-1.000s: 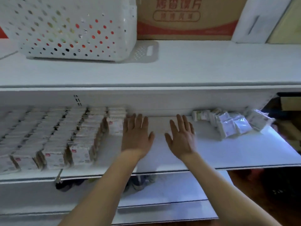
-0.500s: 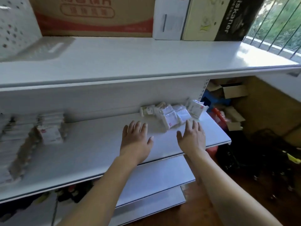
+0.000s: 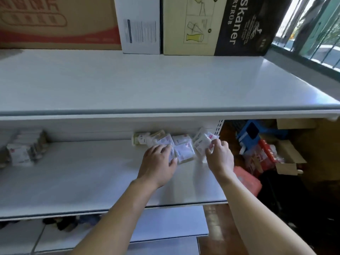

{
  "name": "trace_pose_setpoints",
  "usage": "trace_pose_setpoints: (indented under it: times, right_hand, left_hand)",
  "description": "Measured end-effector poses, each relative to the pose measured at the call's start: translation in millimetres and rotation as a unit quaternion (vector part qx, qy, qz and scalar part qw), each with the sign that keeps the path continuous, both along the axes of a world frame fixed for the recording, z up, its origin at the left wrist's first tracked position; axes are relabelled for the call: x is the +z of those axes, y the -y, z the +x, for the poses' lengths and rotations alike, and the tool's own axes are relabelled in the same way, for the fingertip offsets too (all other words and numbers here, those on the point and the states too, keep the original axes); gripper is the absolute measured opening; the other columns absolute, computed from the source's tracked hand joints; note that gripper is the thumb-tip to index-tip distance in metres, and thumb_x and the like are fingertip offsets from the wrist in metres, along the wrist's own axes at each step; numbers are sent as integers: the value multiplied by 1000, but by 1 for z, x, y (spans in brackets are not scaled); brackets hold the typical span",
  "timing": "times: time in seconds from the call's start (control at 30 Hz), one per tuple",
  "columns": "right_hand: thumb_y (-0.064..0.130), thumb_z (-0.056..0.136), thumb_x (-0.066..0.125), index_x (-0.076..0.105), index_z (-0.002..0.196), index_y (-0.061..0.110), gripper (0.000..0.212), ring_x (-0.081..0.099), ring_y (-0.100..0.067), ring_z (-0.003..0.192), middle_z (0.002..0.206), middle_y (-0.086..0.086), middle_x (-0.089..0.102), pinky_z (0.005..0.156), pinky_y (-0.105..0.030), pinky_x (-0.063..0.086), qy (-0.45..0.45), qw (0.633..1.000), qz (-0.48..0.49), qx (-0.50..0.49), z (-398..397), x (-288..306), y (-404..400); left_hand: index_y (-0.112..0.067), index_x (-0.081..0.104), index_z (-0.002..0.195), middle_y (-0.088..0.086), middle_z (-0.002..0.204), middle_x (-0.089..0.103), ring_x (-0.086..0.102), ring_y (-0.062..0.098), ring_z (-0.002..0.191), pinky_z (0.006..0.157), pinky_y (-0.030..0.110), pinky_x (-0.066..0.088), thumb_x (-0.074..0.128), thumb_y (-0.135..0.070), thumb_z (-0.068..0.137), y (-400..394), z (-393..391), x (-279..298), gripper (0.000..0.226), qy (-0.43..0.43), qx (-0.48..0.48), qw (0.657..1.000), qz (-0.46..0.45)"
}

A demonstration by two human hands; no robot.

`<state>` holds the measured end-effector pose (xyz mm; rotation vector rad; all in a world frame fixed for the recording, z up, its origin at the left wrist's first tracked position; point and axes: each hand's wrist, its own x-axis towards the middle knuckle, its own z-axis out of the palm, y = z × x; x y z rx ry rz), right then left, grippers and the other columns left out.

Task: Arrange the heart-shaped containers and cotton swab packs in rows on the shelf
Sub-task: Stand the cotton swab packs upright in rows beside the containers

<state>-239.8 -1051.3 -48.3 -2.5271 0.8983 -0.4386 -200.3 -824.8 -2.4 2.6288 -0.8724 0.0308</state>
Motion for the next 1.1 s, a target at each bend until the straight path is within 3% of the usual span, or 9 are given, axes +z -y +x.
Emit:
trace_pose_setpoints:
  times: [0.2,0.33,0.43,0.57,0.63,0.7,0.83,0.97,1.1]
  right_hand:
    - [21,88,59,61,94,22,5,60,-21,86,92,0,63,77,-33,47,223,960,166,-39,-17,6,-6]
    - [25,84,70,62,81,26,8,69,-14,73,78,6,68,71,-34,55,216,920,325,46,-32,18,-22]
    - [24,93,64,69,84,24,10,64,-9,90,86,12,68,79,-25,48,218,950,214,63,-27,17,-10]
    - [37,96,54,46,142,18,50,33,-27,138,148,-3,44,110,-39,34,20,997,48,63,8,-8,30]
    - [45,95,52,40,144,19,58,28,-30,140,152,-9,36,112,-40,32,-60,994,-10,90,23,-19,38]
    - [47,92,53,49,133,17,50,39,-30,131,141,-8,48,104,-39,38,-78,990,-51,106,30,-24,44]
    - [51,85,63,57,111,16,44,50,-29,110,116,-5,58,92,-37,43,3,996,-51,74,18,-16,37]
    - [51,81,66,54,94,13,41,50,-20,89,93,2,50,75,-26,36,204,970,29,128,-1,-1,-16]
    - [55,88,60,58,88,14,40,56,-21,87,90,1,56,77,-32,45,246,940,33,233,-6,-3,-81]
  left_hand:
    - [-16,61,124,4,119,69,62,26,110,90,35,49,50,-42,99,46,-4,-2,38,-154,83,979,-105]
    - [-19,65,109,1,104,73,70,19,92,82,40,60,58,-60,83,76,-3,-5,48,-321,125,896,-280]
    - [-16,61,106,-3,97,69,65,17,87,71,28,52,64,-31,90,79,-1,-5,22,-298,194,874,-332]
    - [-10,58,91,-3,81,60,53,18,72,63,30,39,62,-25,87,60,7,-12,16,-288,242,863,-337]
    - [-8,60,90,-4,81,62,55,18,72,61,28,40,62,-24,87,50,7,-14,17,-297,240,855,-350]
    - [-14,66,97,-2,90,69,63,15,77,58,21,46,62,-21,87,40,7,-14,13,-297,239,848,-368]
    - [-11,65,101,6,98,68,69,21,82,63,33,62,63,-16,86,27,10,-17,16,-318,256,801,-439]
    - [-14,62,98,3,93,68,67,13,74,66,35,60,64,-23,87,28,9,-18,14,-268,288,813,-430]
    - [-20,63,100,-3,89,71,72,16,84,78,41,61,59,-71,78,22,4,-17,55,-334,238,780,-473]
